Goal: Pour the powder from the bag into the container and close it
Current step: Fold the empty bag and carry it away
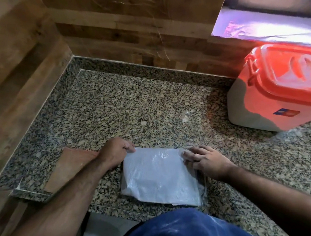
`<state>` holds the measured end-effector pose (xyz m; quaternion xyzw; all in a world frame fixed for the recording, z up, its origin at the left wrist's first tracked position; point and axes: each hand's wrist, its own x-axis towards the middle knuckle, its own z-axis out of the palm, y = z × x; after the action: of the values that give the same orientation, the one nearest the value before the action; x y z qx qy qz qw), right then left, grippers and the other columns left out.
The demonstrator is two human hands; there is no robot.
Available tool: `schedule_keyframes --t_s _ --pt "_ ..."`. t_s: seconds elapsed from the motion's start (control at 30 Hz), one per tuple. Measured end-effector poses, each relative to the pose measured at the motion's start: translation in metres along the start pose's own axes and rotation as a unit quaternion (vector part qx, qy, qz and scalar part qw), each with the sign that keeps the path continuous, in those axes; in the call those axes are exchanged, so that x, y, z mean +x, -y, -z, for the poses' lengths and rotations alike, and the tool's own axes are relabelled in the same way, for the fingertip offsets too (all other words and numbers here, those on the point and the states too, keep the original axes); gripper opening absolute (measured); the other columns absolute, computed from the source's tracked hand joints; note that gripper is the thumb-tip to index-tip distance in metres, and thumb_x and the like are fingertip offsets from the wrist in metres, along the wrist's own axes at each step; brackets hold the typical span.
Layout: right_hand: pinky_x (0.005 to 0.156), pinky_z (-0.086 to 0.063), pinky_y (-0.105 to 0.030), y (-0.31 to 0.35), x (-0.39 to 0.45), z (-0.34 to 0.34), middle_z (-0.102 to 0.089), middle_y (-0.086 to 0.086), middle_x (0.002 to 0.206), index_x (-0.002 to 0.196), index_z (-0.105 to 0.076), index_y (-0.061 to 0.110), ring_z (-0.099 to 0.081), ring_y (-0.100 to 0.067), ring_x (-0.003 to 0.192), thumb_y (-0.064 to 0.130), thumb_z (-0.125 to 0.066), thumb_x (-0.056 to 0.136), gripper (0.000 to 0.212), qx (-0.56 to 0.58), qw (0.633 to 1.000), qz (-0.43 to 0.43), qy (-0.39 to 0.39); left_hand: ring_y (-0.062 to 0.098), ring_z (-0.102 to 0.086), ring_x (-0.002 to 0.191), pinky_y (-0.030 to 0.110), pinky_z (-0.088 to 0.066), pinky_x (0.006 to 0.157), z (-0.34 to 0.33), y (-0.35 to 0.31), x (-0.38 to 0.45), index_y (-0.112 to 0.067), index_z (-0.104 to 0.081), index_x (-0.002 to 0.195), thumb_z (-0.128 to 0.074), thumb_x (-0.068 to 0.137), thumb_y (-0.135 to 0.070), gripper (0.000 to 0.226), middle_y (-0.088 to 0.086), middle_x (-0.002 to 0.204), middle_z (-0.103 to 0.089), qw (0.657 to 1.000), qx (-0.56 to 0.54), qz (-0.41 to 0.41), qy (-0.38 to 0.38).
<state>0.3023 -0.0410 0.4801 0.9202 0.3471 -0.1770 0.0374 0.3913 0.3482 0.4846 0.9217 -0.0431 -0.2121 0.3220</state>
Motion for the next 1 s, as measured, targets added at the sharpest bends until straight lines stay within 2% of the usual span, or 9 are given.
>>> schedule_keyframes --t_s 0.17,0.23,0.33,0.47,0.6,0.7,0.8,0.9,1.0 --pt "0.128 -0.021 -0.047 0.007 0.007 0.02 -0.033 0.02 0.172 0.135 -0.072 0.038 -0.029 -0.024 0.161 0.025 -0.056 0.106 0.035 0.052 0.997 -0.052 0.037 0.015 -0.056 0.126 0.043 -0.05 0.11 -0.003 -0.076 -0.007 -0.028 -0.063 0.147 -0.073 0.098 -0.039 0.051 0.001 0.144 -0.065 0.979 0.149 -0.107 0.092" --pt "0.127 -0.025 -0.05 0.008 0.008 0.02 -0.04 0.021 0.168 0.13 -0.074 0.04 -0.034 -0.026 0.158 0.028 -0.061 0.104 0.032 0.057 0.997 -0.055 0.022 0.021 -0.053 0.133 0.044 -0.046 0.115 -0.021 -0.097 -0.006 -0.029 -0.055 0.148 -0.082 0.084 -0.062 0.077 0.0 0.147 -0.06 0.947 0.256 -0.113 0.157" --pt "0.124 -0.027 -0.051 0.01 0.011 0.021 -0.045 0.023 0.165 0.126 -0.075 0.044 -0.037 -0.028 0.156 0.035 -0.063 0.103 0.028 0.051 0.996 -0.07 0.012 0.025 -0.059 0.131 0.042 -0.05 0.112 -0.046 -0.107 0.004 -0.021 -0.053 0.146 -0.098 0.069 -0.053 0.094 0.001 0.143 -0.062 0.954 0.241 -0.05 0.171" --pt "0.128 -0.019 -0.054 0.013 0.01 0.026 -0.035 0.024 0.171 0.138 -0.069 0.044 -0.021 -0.031 0.162 0.032 -0.058 0.106 0.035 0.059 0.994 -0.089 0.036 0.019 -0.07 0.1 0.034 -0.057 0.082 -0.049 -0.113 0.014 -0.022 -0.073 0.116 -0.1 0.073 -0.037 0.053 -0.002 0.114 -0.075 0.954 0.219 -0.023 0.202" --pt "0.128 -0.029 -0.057 0.016 0.0 0.023 -0.038 0.014 0.171 0.147 -0.063 0.043 -0.026 -0.03 0.161 0.031 -0.066 0.104 0.045 0.146 0.979 -0.126 -0.065 0.019 -0.078 0.092 0.041 -0.067 0.081 -0.031 -0.102 0.01 -0.032 -0.075 0.106 -0.094 0.081 -0.026 0.033 -0.006 0.104 -0.079 0.963 0.113 -0.023 0.242" --pt "0.122 -0.041 -0.053 0.021 -0.014 0.016 -0.051 0.004 0.163 0.152 -0.059 0.035 -0.042 -0.022 0.152 0.021 -0.063 0.105 0.049 0.325 0.88 -0.2 -0.282 0.014 -0.08 0.09 0.029 -0.064 0.069 -0.006 -0.094 -0.011 -0.03 -0.076 0.106 -0.088 0.086 -0.011 0.03 -0.003 0.105 -0.08 0.972 -0.028 -0.016 0.233" --pt "0.11 -0.053 -0.04 0.033 -0.022 0.025 -0.054 0.002 0.158 0.155 -0.052 0.031 -0.052 -0.015 0.144 0.043 -0.066 0.102 0.056 0.562 0.68 -0.285 -0.375 0.022 -0.08 0.097 0.03 -0.065 0.073 0.016 -0.086 -0.031 -0.016 -0.074 0.111 -0.084 0.088 -0.002 0.029 0.007 0.109 -0.079 0.969 -0.157 0.009 0.191" --pt "0.088 -0.059 -0.038 0.041 -0.021 0.04 -0.07 -0.005 0.139 0.133 -0.07 0.034 -0.067 -0.023 0.123 0.086 -0.064 0.081 0.074 0.741 0.511 -0.285 -0.329 0.032 -0.08 0.104 0.049 -0.066 0.085 0.026 -0.077 -0.043 -0.01 -0.07 0.119 -0.085 0.088 -0.002 0.036 0.013 0.114 -0.081 0.943 -0.3 0.016 0.141" --pt "0.094 -0.056 -0.047 0.045 -0.018 0.051 -0.077 -0.012 0.125 0.121 -0.074 0.025 -0.072 -0.035 0.117 0.077 -0.084 0.069 0.073 0.82 0.479 -0.205 -0.236 0.035 -0.077 0.114 0.047 -0.066 0.086 0.01 -0.085 -0.059 -0.009 -0.067 0.125 -0.084 0.089 0.0 0.041 0.012 0.117 -0.082 0.911 -0.41 0.018 0.034"
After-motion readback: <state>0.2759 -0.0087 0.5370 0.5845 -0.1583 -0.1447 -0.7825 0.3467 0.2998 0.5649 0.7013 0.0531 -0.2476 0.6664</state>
